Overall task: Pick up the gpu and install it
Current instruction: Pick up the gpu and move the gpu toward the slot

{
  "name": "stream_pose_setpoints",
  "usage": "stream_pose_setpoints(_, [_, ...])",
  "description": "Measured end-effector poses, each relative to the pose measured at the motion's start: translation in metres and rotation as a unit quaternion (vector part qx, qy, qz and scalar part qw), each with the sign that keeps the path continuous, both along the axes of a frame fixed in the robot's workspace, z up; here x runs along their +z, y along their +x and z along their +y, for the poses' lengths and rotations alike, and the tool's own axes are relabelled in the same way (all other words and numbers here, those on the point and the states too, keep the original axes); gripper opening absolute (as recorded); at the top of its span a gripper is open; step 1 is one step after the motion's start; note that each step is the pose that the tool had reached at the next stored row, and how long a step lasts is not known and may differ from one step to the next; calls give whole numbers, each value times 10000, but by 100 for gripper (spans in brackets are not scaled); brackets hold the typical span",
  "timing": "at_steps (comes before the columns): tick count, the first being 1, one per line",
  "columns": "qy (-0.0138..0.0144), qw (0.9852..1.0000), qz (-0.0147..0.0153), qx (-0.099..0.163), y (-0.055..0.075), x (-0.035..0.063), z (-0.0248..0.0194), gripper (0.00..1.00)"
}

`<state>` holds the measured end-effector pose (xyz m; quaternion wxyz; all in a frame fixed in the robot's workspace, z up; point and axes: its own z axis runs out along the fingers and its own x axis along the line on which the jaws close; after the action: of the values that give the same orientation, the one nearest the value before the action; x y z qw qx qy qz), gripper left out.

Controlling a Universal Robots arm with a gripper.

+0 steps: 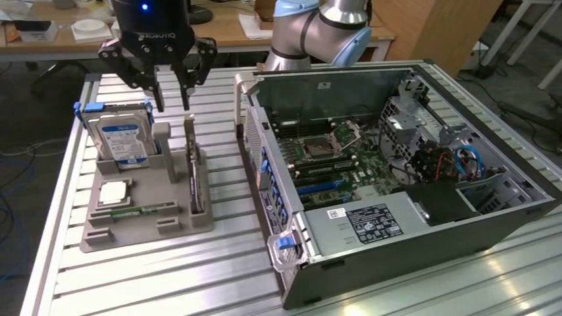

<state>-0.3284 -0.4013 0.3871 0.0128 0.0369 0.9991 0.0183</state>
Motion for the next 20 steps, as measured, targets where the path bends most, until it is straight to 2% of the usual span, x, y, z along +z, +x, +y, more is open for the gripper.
stream_pose_setpoints(5, [0, 10000, 0, 78, 0, -92, 0, 41])
stream_pose_setpoints(8, [0, 9996, 1, 282, 1, -145, 0, 41])
stream_pose_setpoints(12, [-2, 9981, 1, 618, 1, -219, 0, 41])
stream_pose_setpoints(15, [-17, 9979, 4, 655, 2, -268, -2, 41])
stream_pose_setpoints(20, [-24, 9973, 6, 737, 2, -359, -5, 41])
